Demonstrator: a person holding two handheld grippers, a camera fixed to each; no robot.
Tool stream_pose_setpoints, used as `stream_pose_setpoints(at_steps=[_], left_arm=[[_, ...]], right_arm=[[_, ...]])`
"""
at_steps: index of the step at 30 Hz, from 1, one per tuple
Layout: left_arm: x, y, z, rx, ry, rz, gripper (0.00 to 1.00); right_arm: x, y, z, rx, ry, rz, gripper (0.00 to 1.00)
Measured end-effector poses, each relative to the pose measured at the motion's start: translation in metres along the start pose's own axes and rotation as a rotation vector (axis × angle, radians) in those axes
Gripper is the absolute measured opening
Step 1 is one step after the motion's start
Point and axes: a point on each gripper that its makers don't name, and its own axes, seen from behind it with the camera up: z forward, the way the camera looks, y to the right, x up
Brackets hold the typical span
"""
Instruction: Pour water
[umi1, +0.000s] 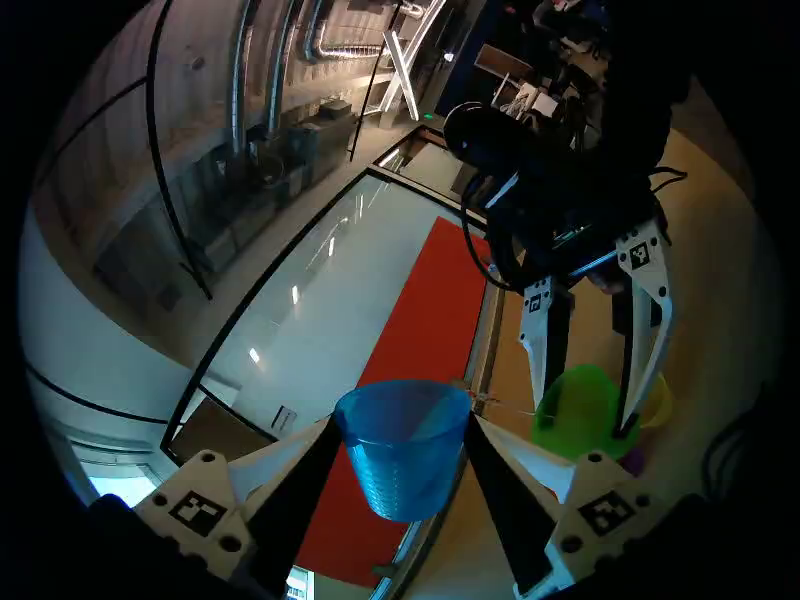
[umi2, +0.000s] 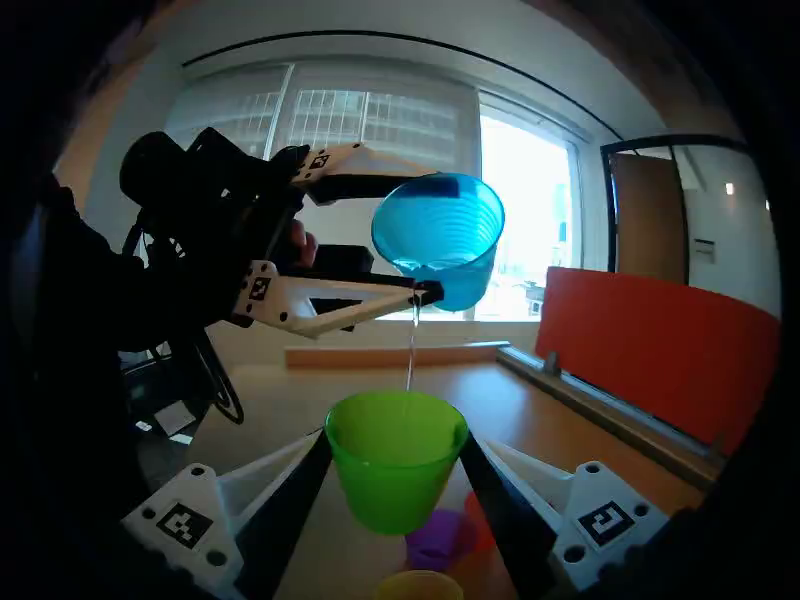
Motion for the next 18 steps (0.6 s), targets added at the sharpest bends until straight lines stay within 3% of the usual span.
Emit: stream_pose_setpoints(at_steps=[18], left_arm=[[0.0006, 0.0009, 0.0025, 0.000, 0.006, 0.020, 0.86]], right_arm=[[0.0003, -0.0005, -0.0007, 0.003, 0.002, -0.002, 0.92]])
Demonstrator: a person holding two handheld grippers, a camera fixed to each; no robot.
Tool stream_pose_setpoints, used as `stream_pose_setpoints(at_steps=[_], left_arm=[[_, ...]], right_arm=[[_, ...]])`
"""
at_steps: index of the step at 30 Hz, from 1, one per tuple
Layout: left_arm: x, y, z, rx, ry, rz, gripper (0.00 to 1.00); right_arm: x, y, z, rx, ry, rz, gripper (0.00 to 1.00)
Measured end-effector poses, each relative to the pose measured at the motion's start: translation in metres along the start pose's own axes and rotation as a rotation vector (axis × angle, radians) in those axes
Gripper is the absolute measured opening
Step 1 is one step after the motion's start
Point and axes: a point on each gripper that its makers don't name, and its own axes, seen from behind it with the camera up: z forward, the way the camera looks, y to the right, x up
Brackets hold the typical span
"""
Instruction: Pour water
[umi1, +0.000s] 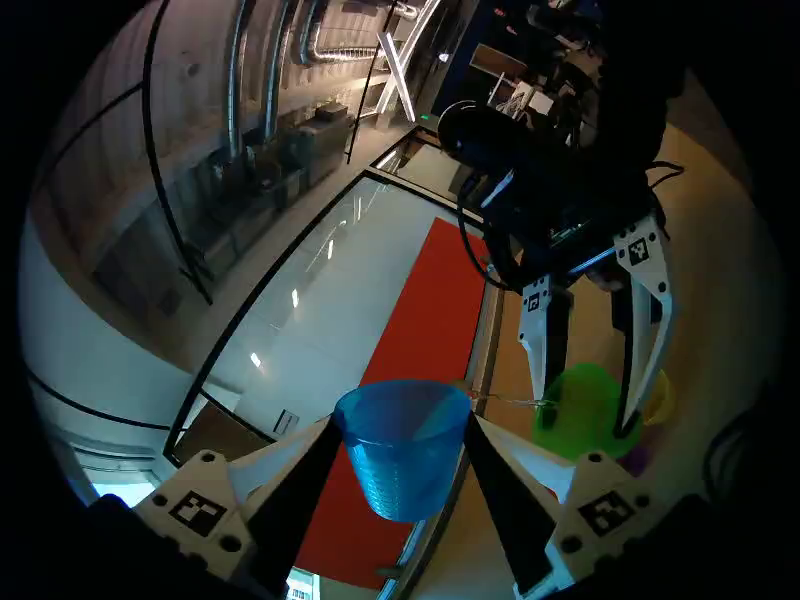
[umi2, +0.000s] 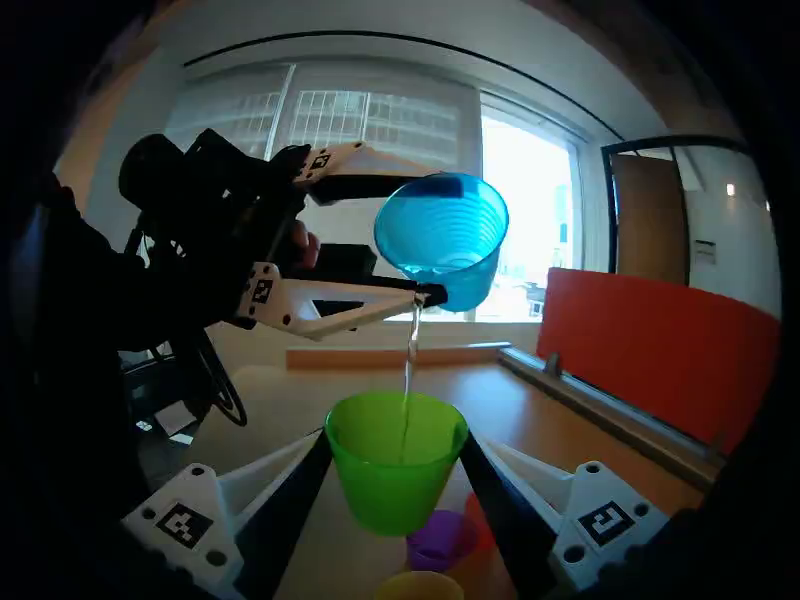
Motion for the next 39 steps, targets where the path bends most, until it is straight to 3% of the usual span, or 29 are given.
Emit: stream_pose_setpoints(at_steps=[39], left_arm=[[0.0034, -0.0001, -0.0018, 0.000, 0.001, 0.038, 0.86]], right_arm=[[0.0017, -0.0023, 0.0001, 0.006, 0.004, -0.006, 0.91]])
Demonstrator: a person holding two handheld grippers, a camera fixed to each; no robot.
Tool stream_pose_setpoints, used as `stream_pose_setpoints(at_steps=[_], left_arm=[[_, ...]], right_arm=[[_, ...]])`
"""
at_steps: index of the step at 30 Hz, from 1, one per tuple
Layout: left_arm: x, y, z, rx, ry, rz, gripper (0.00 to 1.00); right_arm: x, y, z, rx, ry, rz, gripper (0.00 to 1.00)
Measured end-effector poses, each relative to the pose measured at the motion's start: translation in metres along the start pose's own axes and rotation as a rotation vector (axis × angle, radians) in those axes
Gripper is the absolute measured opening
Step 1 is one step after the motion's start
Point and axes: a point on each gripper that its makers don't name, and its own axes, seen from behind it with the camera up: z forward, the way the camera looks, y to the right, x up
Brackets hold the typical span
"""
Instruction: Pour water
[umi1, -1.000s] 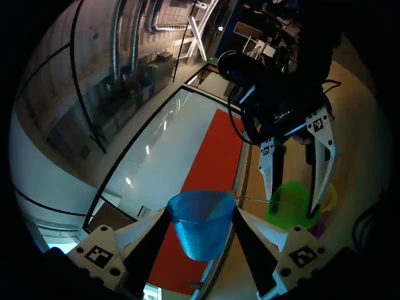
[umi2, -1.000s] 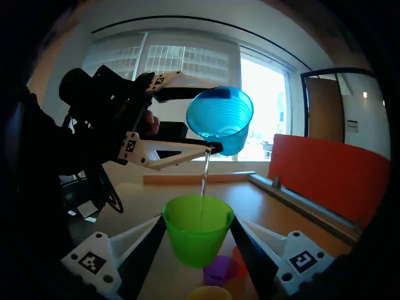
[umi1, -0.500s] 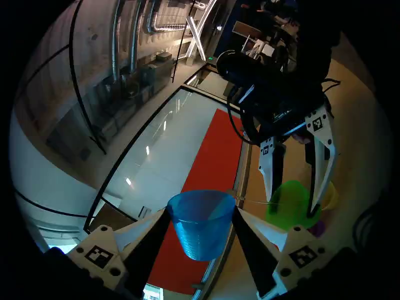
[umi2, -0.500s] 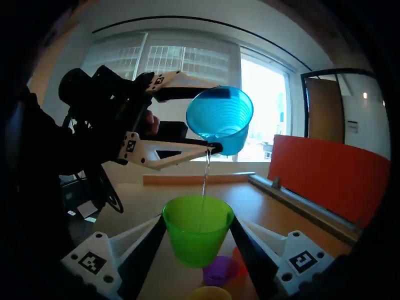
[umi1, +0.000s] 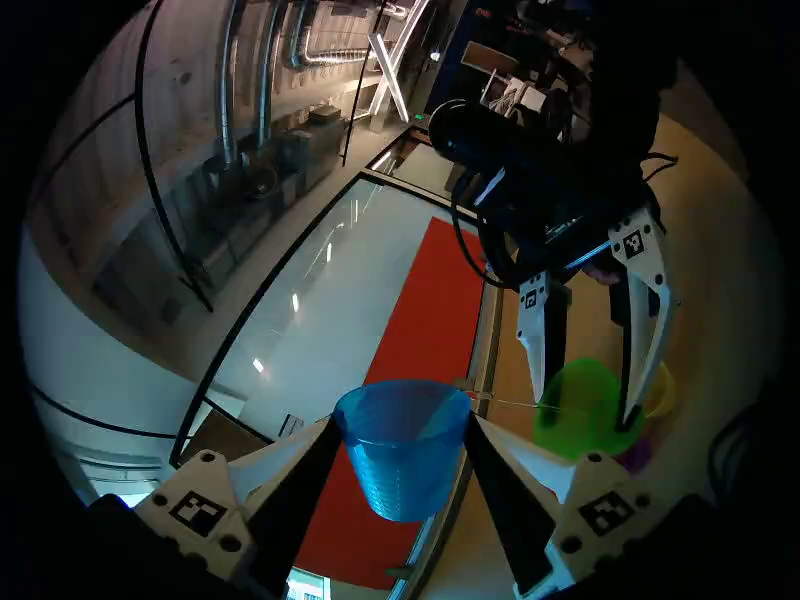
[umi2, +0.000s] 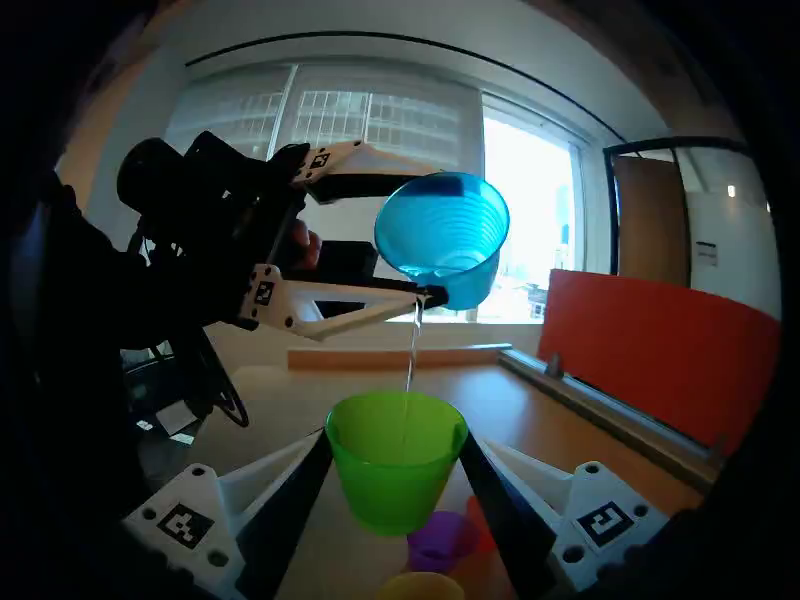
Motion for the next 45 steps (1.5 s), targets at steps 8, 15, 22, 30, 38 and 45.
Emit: stream_pose_setpoints(at_steps=[8, 15, 22, 30, 38, 45], left_arm=[[0.0016, 0.0002, -0.0013, -0.001, 0.001, 0.010, 0.86], [0.0024, 0.0015, -0.0015, -0.001, 0.000, 0.015, 0.86], [0.0026, 0.0015, -0.0018, -0.001, 0.000, 0.021, 0.86], [0.0042, 0.0015, -0.0017, -0.002, 0.000, 0.026, 0.86], [0.0041, 0.0017, -0.0018, -0.003, 0.001, 0.042, 0.86], [0.0056, 0.0011, -0.0027, -0.003, 0.001, 0.055, 0.86]], right_arm=[[0.0004, 0.0007, -0.0004, -0.004, 0.002, -0.003, 0.91], [0.0011, 0.0013, -0.0008, -0.006, 0.004, -0.006, 0.91], [0.0017, 0.0021, -0.0012, -0.011, 0.006, -0.007, 0.91], [0.0024, 0.0024, -0.0020, -0.013, 0.009, -0.009, 0.90], [0.0030, 0.0021, -0.0027, -0.015, 0.011, -0.009, 0.91], [0.0034, 0.0013, -0.0026, -0.015, 0.012, -0.010, 0.90]])
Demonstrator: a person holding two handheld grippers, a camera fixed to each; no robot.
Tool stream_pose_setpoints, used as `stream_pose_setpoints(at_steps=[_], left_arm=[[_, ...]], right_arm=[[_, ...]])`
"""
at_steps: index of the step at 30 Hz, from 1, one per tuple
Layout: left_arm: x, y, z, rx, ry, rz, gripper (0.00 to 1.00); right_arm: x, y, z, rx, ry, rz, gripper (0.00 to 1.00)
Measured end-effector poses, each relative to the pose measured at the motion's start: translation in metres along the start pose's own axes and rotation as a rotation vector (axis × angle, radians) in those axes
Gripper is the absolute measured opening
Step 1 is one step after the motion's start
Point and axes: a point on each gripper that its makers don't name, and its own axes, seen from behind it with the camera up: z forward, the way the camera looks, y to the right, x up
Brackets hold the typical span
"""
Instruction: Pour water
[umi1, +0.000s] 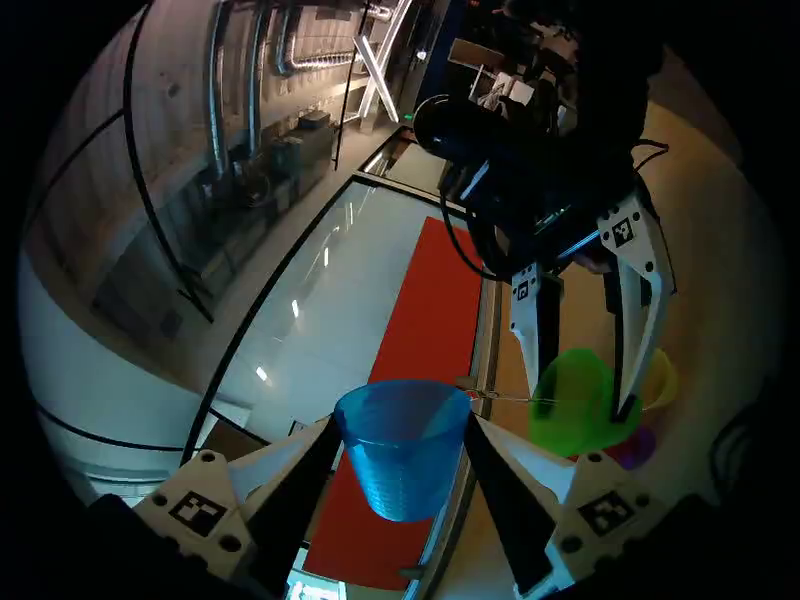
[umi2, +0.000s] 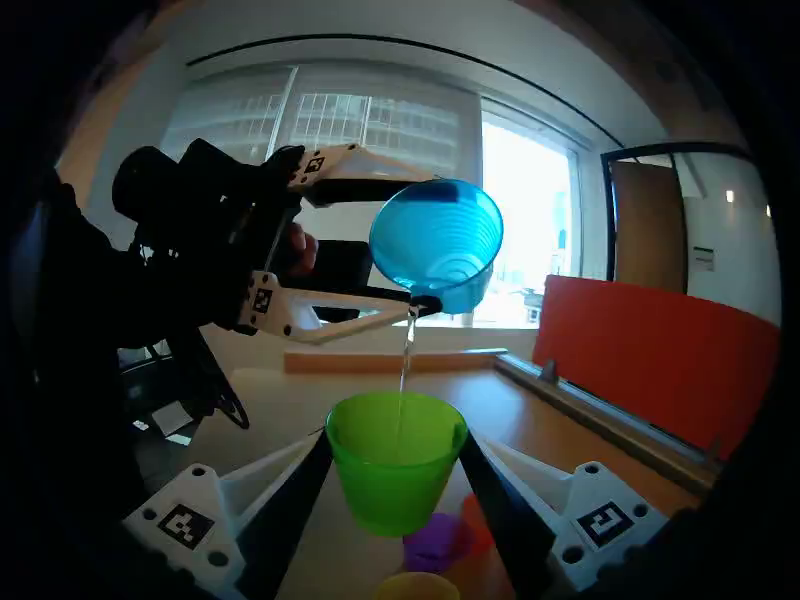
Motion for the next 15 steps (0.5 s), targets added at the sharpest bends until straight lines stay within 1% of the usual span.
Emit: stream_pose_setpoints(at_steps=[11, 15], left_arm=[[-0.0001, -0.0022, -0.0033, -0.001, -0.001, 0.023, 0.86], [-0.0008, -0.0011, -0.0038, -0.003, -0.002, 0.030, 0.86]], right_arm=[[-0.0002, -0.0001, 0.0003, 0.001, 0.003, -0.001, 0.90], [-0.0002, 0.0000, 0.0006, -0.001, 0.002, -0.001, 0.90]])
